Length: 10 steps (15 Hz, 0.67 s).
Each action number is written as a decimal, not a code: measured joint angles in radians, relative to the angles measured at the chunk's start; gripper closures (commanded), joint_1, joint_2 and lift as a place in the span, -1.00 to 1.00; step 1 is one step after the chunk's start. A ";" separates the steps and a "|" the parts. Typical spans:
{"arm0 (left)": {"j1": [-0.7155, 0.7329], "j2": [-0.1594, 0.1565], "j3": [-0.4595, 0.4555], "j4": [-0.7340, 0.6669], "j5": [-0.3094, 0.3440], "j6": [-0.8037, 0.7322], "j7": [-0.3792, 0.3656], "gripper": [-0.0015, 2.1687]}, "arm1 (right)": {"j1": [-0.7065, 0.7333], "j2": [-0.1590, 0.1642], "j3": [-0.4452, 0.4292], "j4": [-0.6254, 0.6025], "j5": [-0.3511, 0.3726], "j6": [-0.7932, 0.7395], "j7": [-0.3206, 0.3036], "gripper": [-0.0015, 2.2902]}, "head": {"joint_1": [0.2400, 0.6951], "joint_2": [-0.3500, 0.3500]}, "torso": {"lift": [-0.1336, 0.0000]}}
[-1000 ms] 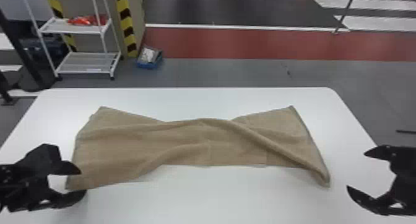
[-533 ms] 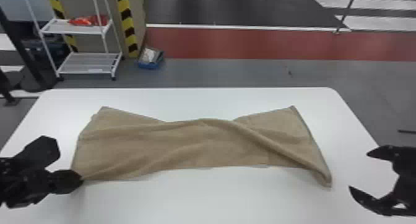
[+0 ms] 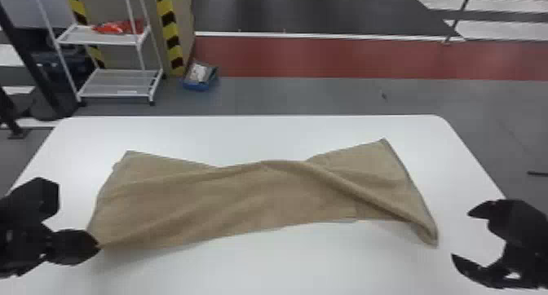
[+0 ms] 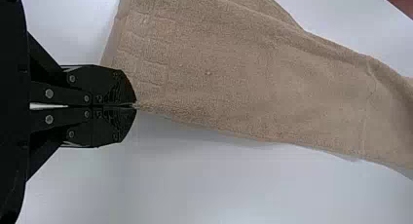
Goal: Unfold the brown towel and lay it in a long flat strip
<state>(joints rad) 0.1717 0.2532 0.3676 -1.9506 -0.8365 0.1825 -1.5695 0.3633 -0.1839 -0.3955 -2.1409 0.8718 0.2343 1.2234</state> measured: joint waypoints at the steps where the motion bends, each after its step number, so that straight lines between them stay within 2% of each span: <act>1: 0.001 0.010 0.002 -0.003 0.001 -0.004 -0.002 0.08 | -0.008 0.000 0.011 0.008 0.014 0.006 0.022 -0.63 | 1.00 -0.08 | -0.74; 4: 0.007 0.021 0.004 -0.002 0.006 -0.011 -0.001 0.08 | -0.064 0.001 0.076 0.049 0.074 0.032 0.101 -0.53 | 1.00 0.03 | -0.74; 10: 0.014 0.020 0.004 0.002 0.019 -0.022 -0.001 0.08 | -0.188 -0.003 0.124 0.149 0.148 0.063 0.136 -0.53 | 1.00 0.02 | -0.74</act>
<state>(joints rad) 0.1856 0.2733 0.3713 -1.9487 -0.8171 0.1606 -1.5708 0.1755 -0.1864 -0.2716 -1.9921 1.0195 0.2976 1.3598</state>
